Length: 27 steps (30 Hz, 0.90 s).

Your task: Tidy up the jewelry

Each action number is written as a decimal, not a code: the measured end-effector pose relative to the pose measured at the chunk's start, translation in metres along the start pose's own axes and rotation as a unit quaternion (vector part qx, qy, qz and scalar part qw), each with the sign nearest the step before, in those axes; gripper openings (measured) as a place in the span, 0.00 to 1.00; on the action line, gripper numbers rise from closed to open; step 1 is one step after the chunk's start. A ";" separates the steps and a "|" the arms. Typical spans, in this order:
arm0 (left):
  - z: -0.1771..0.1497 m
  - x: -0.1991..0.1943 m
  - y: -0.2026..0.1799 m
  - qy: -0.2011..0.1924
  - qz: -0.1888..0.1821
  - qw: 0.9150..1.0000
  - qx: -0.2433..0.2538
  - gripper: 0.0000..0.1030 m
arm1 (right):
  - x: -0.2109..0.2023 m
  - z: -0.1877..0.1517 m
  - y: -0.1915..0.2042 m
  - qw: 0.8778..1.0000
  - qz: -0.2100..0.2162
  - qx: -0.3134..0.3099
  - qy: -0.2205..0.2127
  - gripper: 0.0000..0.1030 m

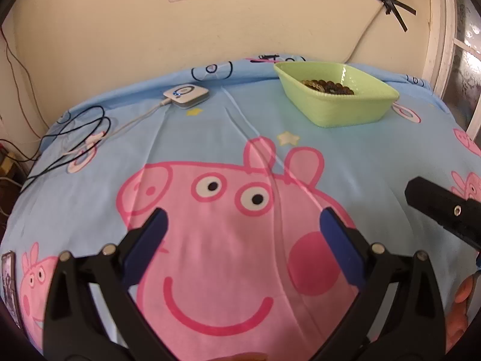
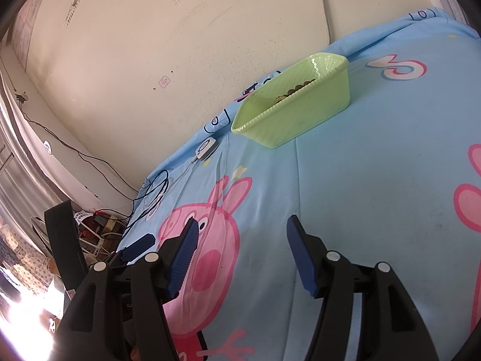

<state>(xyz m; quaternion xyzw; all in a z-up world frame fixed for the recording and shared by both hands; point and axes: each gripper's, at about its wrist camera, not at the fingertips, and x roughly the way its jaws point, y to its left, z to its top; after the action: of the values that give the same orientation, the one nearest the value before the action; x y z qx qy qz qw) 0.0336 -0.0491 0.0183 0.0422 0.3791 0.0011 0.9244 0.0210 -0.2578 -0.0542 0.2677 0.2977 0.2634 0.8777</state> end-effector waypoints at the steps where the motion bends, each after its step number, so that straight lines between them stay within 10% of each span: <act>1: 0.000 0.000 -0.001 0.000 0.001 1.000 0.002 0.94 | 0.000 0.000 0.000 1.000 0.000 0.000 0.000 0.38; 27: -0.003 0.002 -0.010 0.005 0.006 1.000 0.030 0.94 | -0.001 0.001 0.000 1.000 0.000 0.002 -0.001 0.38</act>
<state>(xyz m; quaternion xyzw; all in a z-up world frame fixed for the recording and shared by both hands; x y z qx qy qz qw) 0.0330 -0.0589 0.0142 0.0719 0.3832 -0.0041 0.9208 0.0205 -0.2589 -0.0534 0.2703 0.2972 0.2625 0.8773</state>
